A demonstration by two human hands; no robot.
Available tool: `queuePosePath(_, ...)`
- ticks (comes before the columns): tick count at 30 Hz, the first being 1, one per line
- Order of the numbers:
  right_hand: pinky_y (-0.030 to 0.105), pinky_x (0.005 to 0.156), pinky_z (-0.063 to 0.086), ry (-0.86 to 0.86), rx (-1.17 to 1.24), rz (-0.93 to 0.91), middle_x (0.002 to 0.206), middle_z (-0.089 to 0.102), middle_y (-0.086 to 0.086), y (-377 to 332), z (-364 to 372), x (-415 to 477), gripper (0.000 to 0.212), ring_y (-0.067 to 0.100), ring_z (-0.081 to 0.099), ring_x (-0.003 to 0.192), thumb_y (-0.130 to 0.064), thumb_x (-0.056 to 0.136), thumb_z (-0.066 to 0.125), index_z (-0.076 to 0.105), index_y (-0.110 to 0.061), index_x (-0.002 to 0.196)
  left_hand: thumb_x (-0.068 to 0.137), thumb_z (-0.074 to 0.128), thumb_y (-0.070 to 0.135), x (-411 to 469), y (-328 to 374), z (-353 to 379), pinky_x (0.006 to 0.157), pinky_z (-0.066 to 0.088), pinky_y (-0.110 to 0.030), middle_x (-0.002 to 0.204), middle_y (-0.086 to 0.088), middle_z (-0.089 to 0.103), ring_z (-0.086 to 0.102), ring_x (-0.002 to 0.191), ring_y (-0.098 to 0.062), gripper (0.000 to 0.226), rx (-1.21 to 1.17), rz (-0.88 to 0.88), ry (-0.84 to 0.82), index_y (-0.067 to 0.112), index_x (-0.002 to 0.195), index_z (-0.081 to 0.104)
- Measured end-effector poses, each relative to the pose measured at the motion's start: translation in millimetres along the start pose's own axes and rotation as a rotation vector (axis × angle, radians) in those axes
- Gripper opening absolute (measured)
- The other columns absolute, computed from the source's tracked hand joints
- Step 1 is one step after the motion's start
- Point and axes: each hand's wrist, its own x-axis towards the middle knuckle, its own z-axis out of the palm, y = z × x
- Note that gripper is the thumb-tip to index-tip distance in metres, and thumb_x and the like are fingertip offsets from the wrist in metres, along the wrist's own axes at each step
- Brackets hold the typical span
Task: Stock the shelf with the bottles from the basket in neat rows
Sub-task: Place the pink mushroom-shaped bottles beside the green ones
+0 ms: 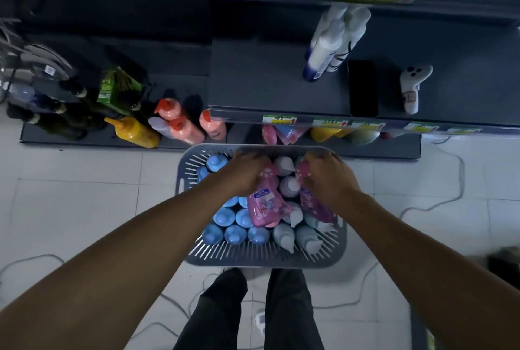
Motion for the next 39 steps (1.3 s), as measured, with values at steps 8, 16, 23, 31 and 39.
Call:
queuePosePath(8, 0.040, 0.085, 0.051, -0.013, -0.008, 0.093, 0.128, 0.058, 0.017, -14.9, -11.6, -4.1, 0.046, 0.036, 0.058, 0.115, -0.018, 0.085, 0.068, 0.052, -0.009, 0.126, 0.090, 0.072, 0.040, -13.1, -3.0, -3.0, 0.107, 0.043, -0.041, 0.148, -0.012, 0.047, 0.043, 0.137, -0.031, 0.067, -0.166, -0.070, -0.019, 0.025, 0.149, 0.043)
queuePosePath(16, 0.036, 0.069, 0.050, 0.099, -0.062, 0.039, 0.106, 0.064, 0.015, -16.4, -35.1, -44.2, 0.025, 0.037, 0.066, 0.094, -0.025, 0.081, 0.066, 0.066, -0.013, 0.103, 0.085, 0.072, 0.042, -42.3, 22.5, -28.3, 0.093, 0.051, -0.038, 0.132, -0.008, 0.062, 0.059, 0.120, -0.032, 0.059, -0.124, -0.090, 0.055, 0.027, 0.138, 0.054)
queuePosePath(23, 0.040, 0.079, 0.052, 0.188, -0.118, -0.075, 0.110, 0.061, 0.015, -31.6, -92.5, -82.3, 0.036, 0.036, 0.062, 0.102, -0.035, 0.084, 0.061, 0.063, -0.017, 0.116, 0.085, 0.068, 0.036, -78.4, 50.6, -109.3, 0.098, 0.051, -0.036, 0.122, -0.011, 0.069, 0.061, 0.118, -0.033, 0.051, -0.012, 0.001, 0.166, 0.037, 0.135, 0.061)
queuePosePath(31, 0.034, 0.071, 0.045, 0.260, -0.137, -0.189, 0.102, 0.058, 0.004, -48.6, -173.2, -131.1, 0.041, 0.027, 0.062, 0.094, -0.036, 0.084, 0.064, 0.059, -0.020, 0.122, 0.082, 0.067, 0.028, -134.1, 91.2, -206.9, 0.089, 0.048, -0.027, 0.109, 0.000, 0.075, 0.065, 0.110, -0.025, 0.041, 0.045, 0.092, 0.306, 0.032, 0.123, 0.071)
queuePosePath(39, 0.035, 0.084, 0.048, 0.339, -0.067, -0.237, 0.105, 0.063, -0.006, -61.4, -246.3, -190.5, 0.044, 0.019, 0.059, 0.099, -0.035, 0.075, 0.072, 0.066, -0.031, 0.118, 0.079, 0.066, 0.026, -183.8, 127.2, -285.4, 0.088, 0.056, -0.036, 0.104, -0.003, 0.075, 0.067, 0.102, -0.028, 0.043, 0.178, 0.157, 0.442, 0.031, 0.122, 0.071)
